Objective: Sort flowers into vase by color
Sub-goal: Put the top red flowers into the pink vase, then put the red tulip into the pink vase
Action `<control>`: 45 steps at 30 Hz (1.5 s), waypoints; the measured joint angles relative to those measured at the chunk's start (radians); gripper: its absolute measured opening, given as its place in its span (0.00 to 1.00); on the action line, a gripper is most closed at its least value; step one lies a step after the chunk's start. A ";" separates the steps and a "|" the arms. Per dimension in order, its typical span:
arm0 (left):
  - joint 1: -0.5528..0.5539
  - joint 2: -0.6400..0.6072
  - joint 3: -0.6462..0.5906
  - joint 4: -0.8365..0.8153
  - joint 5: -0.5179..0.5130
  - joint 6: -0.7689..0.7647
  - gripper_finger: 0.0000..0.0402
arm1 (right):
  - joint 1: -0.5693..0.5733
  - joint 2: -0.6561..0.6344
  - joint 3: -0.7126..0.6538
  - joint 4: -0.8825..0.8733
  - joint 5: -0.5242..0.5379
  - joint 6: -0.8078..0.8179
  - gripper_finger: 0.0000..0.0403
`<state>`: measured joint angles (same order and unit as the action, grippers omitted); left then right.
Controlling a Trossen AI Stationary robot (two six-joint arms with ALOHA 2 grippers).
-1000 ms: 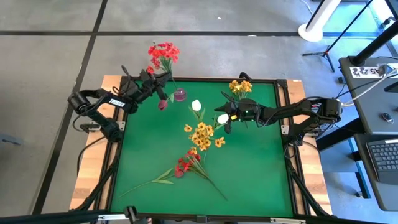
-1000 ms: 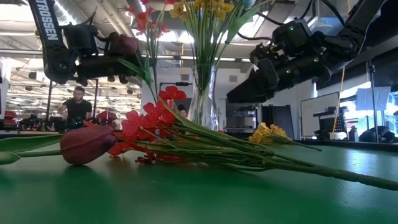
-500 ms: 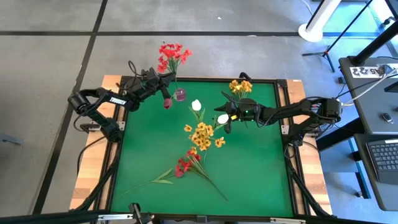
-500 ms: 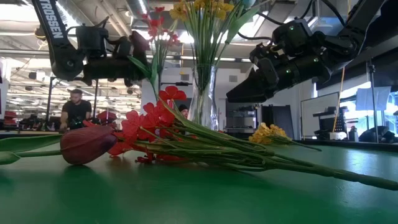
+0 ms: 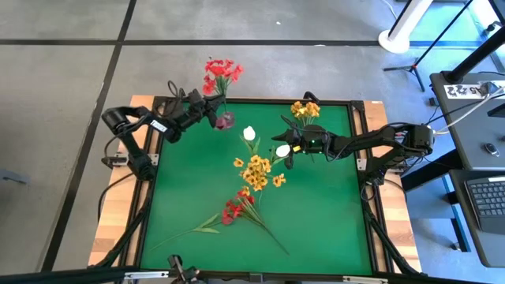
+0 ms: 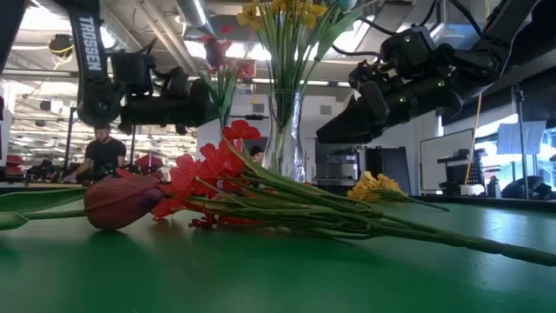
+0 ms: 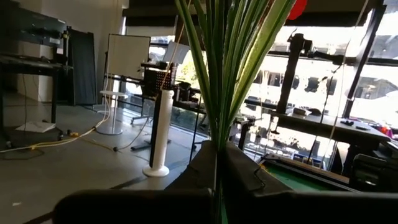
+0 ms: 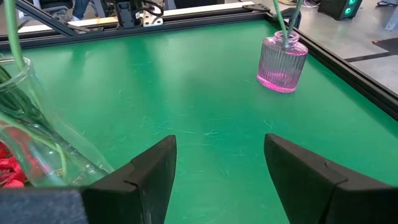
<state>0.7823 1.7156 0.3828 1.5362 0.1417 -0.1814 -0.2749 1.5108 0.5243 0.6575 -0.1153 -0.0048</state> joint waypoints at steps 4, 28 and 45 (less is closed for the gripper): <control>0.000 0.007 0.000 0.008 0.000 0.001 0.00 | 0.000 0.000 0.000 0.000 0.000 -0.001 0.60; -0.036 0.005 -0.001 -0.186 -0.034 0.008 0.44 | 0.000 0.000 0.000 -0.003 0.021 0.000 0.60; -0.037 -0.389 -0.134 -0.454 -0.184 0.063 0.53 | 0.000 0.000 0.000 -0.012 0.022 0.006 0.60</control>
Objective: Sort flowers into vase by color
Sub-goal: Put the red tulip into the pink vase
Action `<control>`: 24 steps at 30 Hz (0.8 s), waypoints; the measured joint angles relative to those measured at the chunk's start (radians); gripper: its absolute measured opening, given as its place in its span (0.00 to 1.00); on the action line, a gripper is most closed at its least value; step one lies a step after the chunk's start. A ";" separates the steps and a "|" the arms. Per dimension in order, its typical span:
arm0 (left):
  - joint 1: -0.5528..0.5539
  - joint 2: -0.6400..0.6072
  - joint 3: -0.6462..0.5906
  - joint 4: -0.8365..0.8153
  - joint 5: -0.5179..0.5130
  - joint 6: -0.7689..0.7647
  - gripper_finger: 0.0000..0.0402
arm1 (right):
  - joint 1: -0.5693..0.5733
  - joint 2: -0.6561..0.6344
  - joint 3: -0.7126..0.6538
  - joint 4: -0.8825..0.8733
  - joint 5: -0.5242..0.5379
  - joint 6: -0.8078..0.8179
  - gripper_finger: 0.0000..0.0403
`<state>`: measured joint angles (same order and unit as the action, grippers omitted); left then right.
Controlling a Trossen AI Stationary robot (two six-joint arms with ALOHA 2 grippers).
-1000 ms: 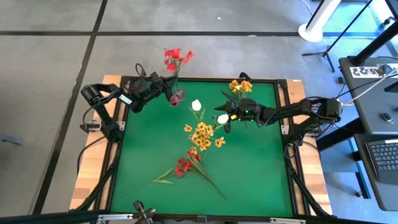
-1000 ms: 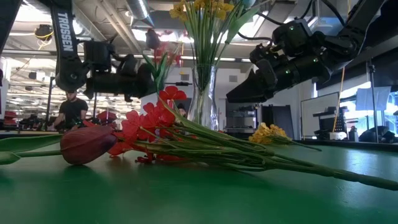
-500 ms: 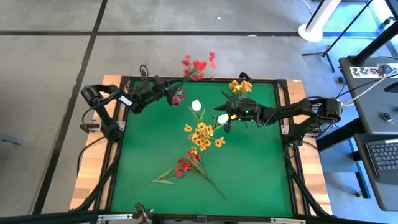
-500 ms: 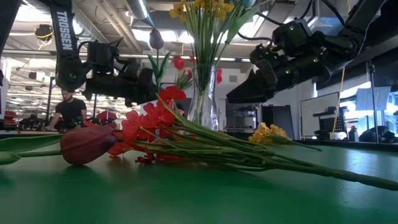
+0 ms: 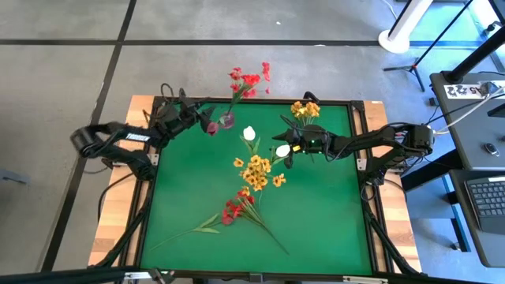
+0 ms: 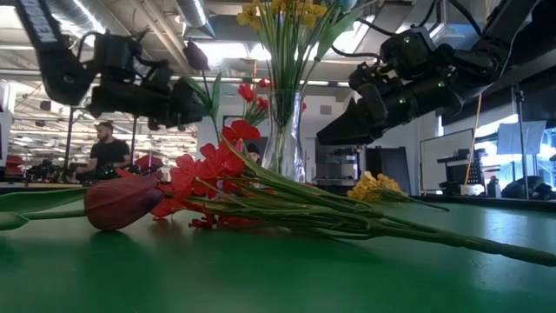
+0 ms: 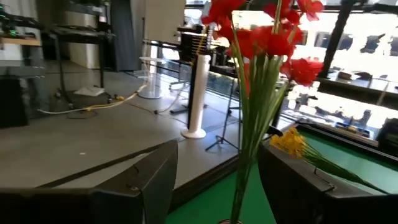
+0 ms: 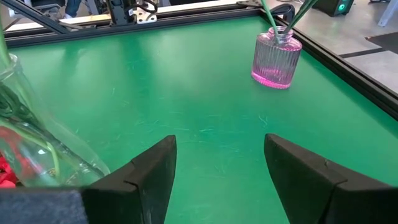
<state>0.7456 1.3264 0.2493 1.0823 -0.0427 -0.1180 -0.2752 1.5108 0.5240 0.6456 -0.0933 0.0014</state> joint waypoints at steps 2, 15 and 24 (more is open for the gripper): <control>0.000 -0.077 -0.003 -0.085 -0.037 0.020 0.53 | 0.000 0.000 0.000 0.001 0.006 0.002 0.60; -0.042 -0.602 -0.003 -0.850 -0.290 -0.015 0.53 | 0.000 0.000 0.000 0.003 0.023 0.002 0.60; -0.215 -0.859 0.079 -1.377 -0.481 -0.161 0.53 | 0.000 0.000 0.000 0.003 0.033 0.002 0.60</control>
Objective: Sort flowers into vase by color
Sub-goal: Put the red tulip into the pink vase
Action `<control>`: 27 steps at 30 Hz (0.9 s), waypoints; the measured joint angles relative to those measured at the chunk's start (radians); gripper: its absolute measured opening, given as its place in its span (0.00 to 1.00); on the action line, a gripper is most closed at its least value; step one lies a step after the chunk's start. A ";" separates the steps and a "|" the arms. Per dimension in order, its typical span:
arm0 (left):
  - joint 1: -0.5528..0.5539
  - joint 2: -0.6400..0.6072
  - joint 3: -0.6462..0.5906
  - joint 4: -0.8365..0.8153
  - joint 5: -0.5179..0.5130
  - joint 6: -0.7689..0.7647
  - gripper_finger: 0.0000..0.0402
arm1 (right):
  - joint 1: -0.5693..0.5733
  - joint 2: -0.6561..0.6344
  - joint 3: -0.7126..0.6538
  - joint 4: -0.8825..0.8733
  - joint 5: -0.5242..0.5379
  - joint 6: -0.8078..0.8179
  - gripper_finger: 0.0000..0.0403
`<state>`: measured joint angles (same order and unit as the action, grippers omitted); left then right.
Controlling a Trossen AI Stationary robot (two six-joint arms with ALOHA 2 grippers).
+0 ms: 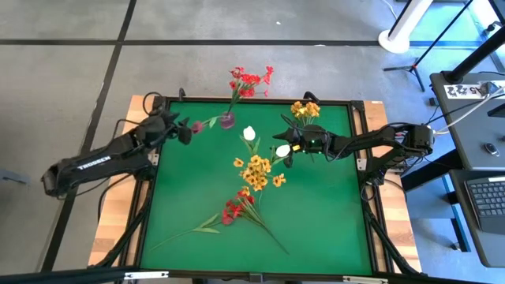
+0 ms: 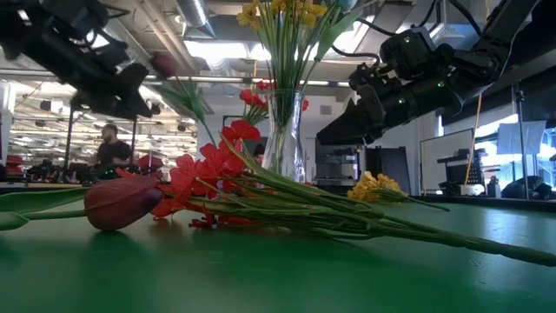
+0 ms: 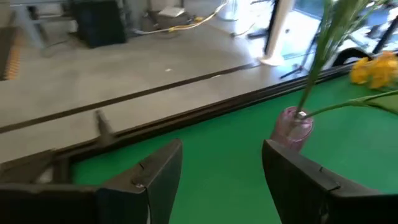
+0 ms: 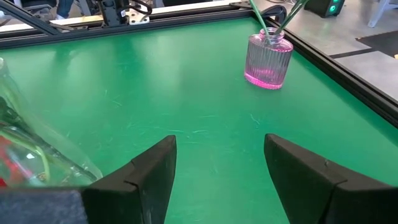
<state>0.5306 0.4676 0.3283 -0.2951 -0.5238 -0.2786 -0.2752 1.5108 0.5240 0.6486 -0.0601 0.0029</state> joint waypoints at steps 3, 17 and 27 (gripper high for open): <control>-0.056 -0.032 0.057 -0.101 -0.009 -0.046 0.53 | 0.000 0.000 0.000 0.000 0.000 0.000 0.60; -0.289 -0.023 0.351 -0.269 0.025 -0.165 0.45 | 0.000 0.000 0.000 0.000 0.000 0.000 0.60; -0.404 0.021 0.471 -0.160 0.393 -0.063 0.39 | 0.000 0.000 0.000 0.000 -0.002 0.000 0.60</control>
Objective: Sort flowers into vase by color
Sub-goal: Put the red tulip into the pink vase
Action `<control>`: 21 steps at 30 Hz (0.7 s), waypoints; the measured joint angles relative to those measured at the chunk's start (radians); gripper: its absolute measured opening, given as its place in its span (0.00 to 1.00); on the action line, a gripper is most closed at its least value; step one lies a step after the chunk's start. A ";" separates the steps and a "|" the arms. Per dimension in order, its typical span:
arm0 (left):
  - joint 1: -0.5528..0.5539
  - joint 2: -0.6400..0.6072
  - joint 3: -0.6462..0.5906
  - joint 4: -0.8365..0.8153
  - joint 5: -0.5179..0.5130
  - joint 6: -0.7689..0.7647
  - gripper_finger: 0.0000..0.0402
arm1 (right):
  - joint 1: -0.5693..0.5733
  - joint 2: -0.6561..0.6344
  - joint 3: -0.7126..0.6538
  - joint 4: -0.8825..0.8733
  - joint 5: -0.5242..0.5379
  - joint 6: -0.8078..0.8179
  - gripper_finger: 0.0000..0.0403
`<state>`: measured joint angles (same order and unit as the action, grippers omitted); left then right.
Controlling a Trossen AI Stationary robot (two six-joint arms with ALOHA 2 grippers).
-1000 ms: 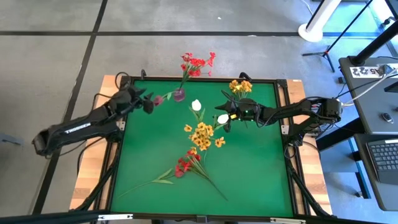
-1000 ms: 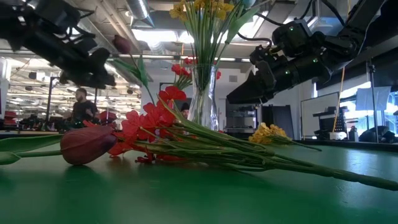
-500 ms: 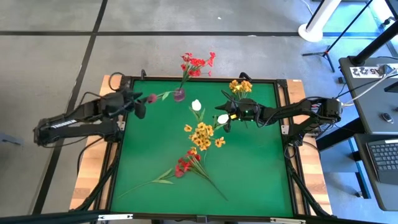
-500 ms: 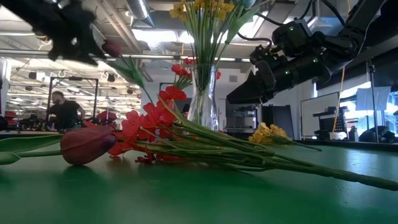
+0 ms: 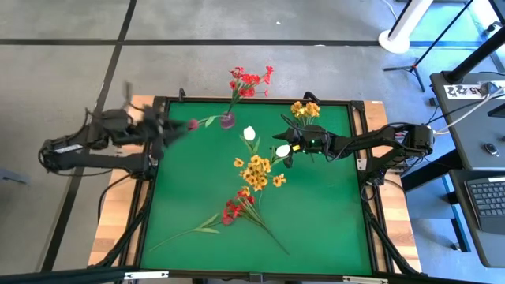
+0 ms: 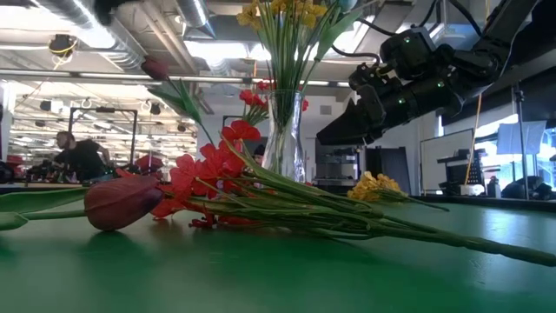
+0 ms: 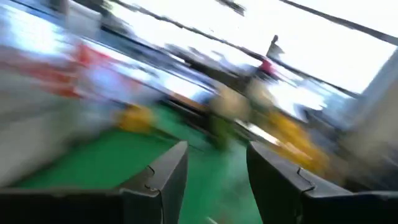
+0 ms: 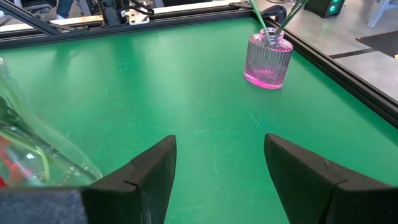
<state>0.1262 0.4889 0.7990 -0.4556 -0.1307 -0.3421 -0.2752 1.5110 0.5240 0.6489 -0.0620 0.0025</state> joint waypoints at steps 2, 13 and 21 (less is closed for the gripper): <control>-0.060 0.074 -0.020 0.019 0.111 -0.043 0.40 | 0.000 0.000 0.000 0.000 0.000 0.000 0.60; -0.447 0.553 0.020 0.015 -0.047 -0.192 0.42 | 0.000 0.000 0.000 0.005 -0.001 0.000 0.60; -0.659 0.748 0.122 -0.023 -0.236 -0.265 0.42 | 0.000 0.000 0.000 0.005 -0.001 0.000 0.60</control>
<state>-0.5332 1.2372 0.9211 -0.4782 -0.3663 -0.6067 -0.2752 1.5108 0.5240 0.6537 -0.0631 0.0021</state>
